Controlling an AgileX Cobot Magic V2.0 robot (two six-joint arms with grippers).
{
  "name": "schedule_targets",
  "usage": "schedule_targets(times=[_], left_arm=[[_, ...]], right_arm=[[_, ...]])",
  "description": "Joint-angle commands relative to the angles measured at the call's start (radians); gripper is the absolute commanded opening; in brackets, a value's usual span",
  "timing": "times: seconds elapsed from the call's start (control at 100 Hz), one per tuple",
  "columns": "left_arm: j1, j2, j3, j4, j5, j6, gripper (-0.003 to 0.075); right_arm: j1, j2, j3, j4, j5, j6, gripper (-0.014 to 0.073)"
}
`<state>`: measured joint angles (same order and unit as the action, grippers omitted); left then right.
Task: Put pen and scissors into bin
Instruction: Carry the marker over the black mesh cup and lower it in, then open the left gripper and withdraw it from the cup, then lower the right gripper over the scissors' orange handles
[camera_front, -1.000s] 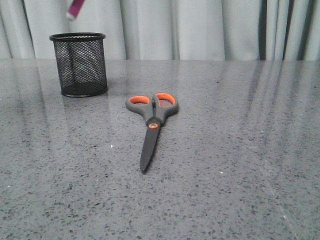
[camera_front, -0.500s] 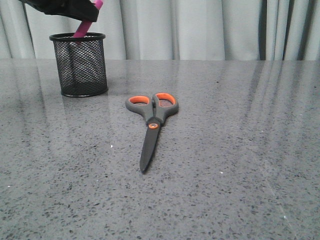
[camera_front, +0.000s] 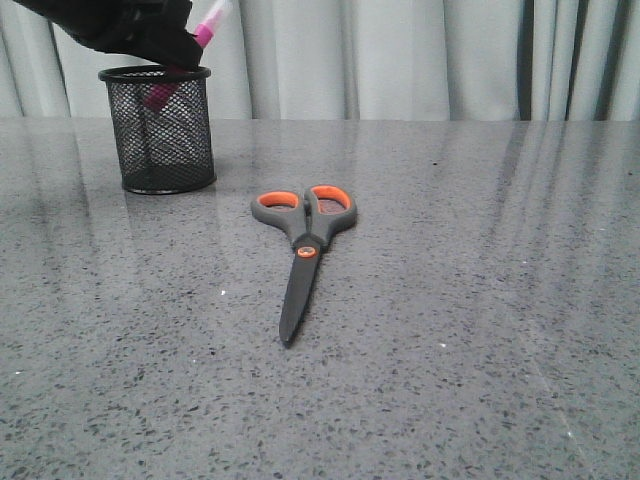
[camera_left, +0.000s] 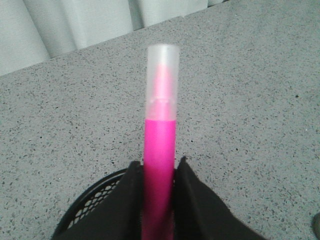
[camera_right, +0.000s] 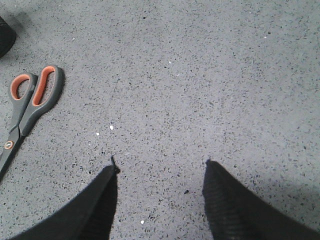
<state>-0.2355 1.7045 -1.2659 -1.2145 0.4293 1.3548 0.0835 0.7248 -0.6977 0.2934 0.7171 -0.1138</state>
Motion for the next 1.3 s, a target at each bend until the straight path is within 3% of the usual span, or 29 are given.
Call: schedule_targets(times=[0.0, 0.19, 0.48, 0.58, 0.65, 0.77, 0.9, 1.03, 1.29], left_arm=[[-0.007, -0.043, -0.028, -0.028, -0.005, -0.003, 0.0213], [-0.007, -0.059, -0.028, -0.028, -0.014, -0.003, 0.0395], [0.044, -0.239, -0.028, -0.026, 0.000, -0.004, 0.0395], [0.088, -0.327, -0.028, -0.017, 0.028, -0.108, 0.0325], [0.132, -0.384, -0.028, 0.020, 0.077, -0.184, 0.0232], [0.218, -0.472, -0.022, 0.099, 0.184, -0.261, -0.0018], [0.285, -0.591, 0.059, 0.106, 0.183, -0.271, -0.0022], [0.332, -0.724, 0.190, 0.106, 0.099, -0.271, -0.0022], [0.329, -0.918, 0.432, 0.099, -0.049, -0.271, -0.0022]], right_arm=[[-0.004, 0.004, -0.034, 0.003, -0.050, -0.013, 0.0349], [-0.004, 0.004, -0.034, 0.003, -0.050, -0.013, 0.0349], [-0.004, 0.004, -0.034, 0.009, -0.048, -0.013, 0.0349], [0.000, 0.004, -0.034, 0.052, -0.048, -0.023, 0.0349], [0.013, 0.004, -0.034, 0.117, -0.048, -0.070, 0.0349], [0.040, 0.023, -0.036, 0.222, -0.048, -0.145, 0.0349], [0.081, 0.072, -0.060, 0.245, -0.010, -0.162, 0.0349], [0.153, 0.146, -0.123, 0.247, 0.023, -0.164, 0.0349], [0.299, 0.332, -0.262, 0.247, 0.069, -0.151, 0.0349]])
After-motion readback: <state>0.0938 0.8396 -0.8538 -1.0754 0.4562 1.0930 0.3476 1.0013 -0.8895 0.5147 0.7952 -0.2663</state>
